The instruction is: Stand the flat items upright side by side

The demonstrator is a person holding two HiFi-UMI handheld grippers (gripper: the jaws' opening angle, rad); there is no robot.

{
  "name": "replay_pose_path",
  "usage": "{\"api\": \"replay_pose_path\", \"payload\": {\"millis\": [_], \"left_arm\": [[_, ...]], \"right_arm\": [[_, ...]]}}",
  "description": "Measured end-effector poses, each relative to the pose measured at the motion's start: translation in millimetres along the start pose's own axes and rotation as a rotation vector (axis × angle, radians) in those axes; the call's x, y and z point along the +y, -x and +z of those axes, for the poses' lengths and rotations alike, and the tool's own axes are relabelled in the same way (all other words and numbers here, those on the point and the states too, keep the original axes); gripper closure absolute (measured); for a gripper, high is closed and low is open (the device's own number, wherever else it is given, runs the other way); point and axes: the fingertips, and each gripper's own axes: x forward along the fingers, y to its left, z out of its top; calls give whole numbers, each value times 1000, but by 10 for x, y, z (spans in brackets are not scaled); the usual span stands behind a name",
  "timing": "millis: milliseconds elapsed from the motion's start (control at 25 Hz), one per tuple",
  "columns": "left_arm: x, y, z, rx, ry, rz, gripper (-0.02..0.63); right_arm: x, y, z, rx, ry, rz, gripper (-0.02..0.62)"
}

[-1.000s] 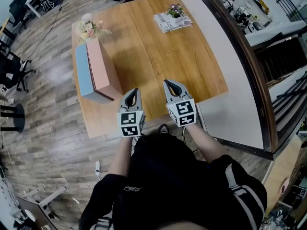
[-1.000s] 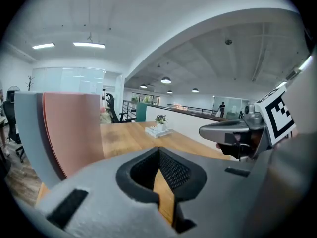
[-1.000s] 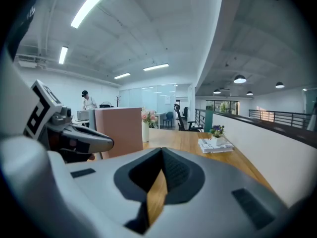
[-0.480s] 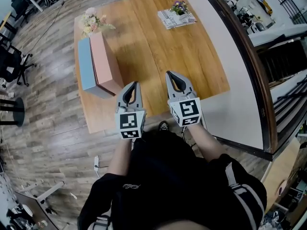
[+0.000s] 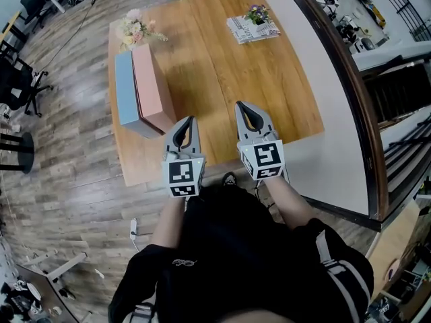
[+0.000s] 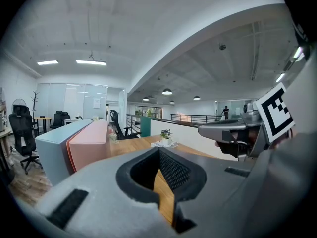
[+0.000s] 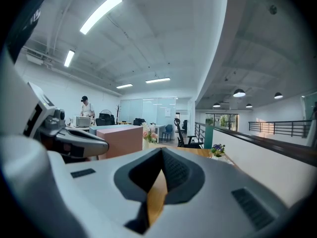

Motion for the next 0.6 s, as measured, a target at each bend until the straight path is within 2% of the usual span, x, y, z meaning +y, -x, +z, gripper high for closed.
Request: {"api": "replay_pose_path", "payload": {"millis": [600], "left_arm": [[3, 21, -66, 10, 4, 3, 607]], "right_arm": [[34, 13, -54, 8, -8, 13, 591]]}}
